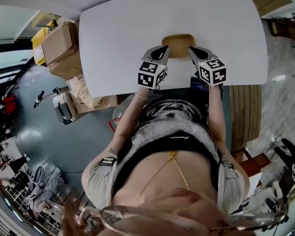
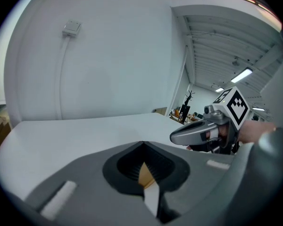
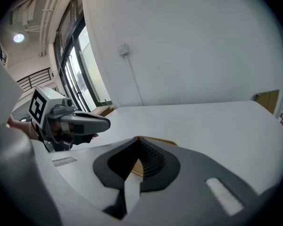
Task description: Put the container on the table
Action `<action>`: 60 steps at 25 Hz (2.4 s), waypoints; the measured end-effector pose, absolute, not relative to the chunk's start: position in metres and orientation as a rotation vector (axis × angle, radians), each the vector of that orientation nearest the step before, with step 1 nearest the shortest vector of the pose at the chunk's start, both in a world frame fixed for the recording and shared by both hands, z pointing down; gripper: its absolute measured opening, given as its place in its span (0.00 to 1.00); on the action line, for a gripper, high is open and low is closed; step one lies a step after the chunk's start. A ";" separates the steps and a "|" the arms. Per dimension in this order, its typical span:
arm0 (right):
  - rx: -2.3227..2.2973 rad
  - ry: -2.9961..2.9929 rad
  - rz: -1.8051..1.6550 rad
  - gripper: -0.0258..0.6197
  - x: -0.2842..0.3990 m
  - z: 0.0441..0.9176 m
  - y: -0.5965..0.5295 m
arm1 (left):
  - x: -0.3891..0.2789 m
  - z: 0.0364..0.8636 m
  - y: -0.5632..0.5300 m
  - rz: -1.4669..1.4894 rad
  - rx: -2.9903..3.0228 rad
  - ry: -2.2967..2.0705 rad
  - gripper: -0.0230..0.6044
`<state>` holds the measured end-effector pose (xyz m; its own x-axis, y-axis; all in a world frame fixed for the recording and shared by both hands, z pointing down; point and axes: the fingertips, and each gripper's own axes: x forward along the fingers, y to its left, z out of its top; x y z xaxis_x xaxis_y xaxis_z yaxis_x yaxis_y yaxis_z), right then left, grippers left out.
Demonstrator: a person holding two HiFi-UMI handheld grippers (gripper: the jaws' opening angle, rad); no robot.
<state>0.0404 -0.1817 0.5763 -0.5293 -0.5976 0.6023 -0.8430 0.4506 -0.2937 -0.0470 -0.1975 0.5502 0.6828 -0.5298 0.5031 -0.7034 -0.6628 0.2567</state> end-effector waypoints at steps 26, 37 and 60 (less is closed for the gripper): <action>1.420 -2.545 0.337 0.08 0.026 0.497 -0.177 | -0.044 0.487 -0.190 0.206 2.701 -1.099 0.04; 1.460 -2.551 0.286 0.08 0.035 0.480 -0.175 | -0.027 0.471 -0.185 0.156 2.762 -1.081 0.04; 1.440 -2.548 0.277 0.08 0.027 0.485 -0.172 | -0.032 0.484 -0.184 0.210 2.746 -1.090 0.04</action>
<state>0.0274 -0.1717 0.4855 -0.5047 -0.8215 0.2653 -0.8593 0.5075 -0.0634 -0.0323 -0.1836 0.4841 0.7213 -0.6642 0.1962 -0.6896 -0.7152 0.1141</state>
